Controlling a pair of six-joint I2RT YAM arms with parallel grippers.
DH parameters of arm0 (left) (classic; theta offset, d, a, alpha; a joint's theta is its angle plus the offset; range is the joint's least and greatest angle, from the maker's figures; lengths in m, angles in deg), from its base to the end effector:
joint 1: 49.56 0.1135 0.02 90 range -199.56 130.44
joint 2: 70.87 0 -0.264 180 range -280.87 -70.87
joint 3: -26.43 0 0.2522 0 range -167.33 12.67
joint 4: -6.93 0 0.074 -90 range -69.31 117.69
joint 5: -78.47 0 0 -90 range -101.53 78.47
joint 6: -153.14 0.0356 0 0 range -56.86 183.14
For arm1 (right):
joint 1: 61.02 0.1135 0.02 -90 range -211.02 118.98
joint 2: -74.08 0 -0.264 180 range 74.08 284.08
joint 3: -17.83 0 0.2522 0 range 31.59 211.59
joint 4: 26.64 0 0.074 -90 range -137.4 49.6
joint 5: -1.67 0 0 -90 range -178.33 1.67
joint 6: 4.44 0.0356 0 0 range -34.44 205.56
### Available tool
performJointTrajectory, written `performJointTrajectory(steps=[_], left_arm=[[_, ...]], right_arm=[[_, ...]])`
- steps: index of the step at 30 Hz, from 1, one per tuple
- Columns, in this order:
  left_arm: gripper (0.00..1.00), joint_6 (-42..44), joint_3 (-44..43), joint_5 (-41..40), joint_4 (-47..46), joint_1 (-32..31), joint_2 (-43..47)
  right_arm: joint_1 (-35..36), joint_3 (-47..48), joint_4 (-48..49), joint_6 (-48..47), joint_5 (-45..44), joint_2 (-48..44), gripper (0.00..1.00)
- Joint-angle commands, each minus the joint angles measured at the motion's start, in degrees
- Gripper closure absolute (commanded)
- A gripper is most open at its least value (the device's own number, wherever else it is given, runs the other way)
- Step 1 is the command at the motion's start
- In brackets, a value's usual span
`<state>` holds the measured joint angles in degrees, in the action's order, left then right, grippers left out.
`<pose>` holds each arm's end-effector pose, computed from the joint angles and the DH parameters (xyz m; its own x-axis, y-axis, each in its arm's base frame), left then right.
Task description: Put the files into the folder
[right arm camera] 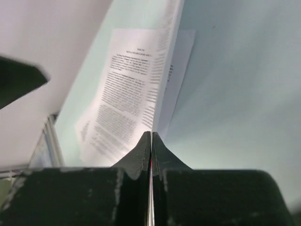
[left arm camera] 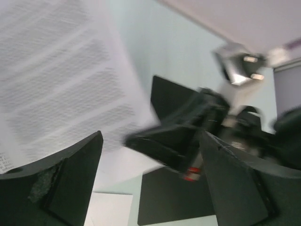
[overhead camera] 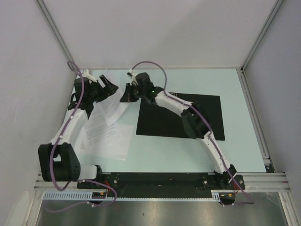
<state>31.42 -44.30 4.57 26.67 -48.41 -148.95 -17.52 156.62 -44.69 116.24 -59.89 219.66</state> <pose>0.3121 -0.0036 0.2903 -0.5069 -0.5154 -0.6909 -0.0458 0.8165 -0.5755 0.4118 0.4141 0.1887 -0.7309 -0.0750 -0.6784 -0.6347 0.4402 0.6351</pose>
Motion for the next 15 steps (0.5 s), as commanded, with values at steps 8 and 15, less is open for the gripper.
performJointTrajectory(steps=[8, 15], left_arm=[[0.07, -2.1, 0.1, 5.87, -5.0, -10.89, 3.21], [0.09, -8.96, 2.57, 5.52, -15.1, -26.19, -4.61]], right_arm=[[-21.87, -53.63, -5.62, 1.5, -11.04, -54.23, 1.0], [-40.04, -80.87, -6.95, 0.97, -9.12, -75.86, 1.0]])
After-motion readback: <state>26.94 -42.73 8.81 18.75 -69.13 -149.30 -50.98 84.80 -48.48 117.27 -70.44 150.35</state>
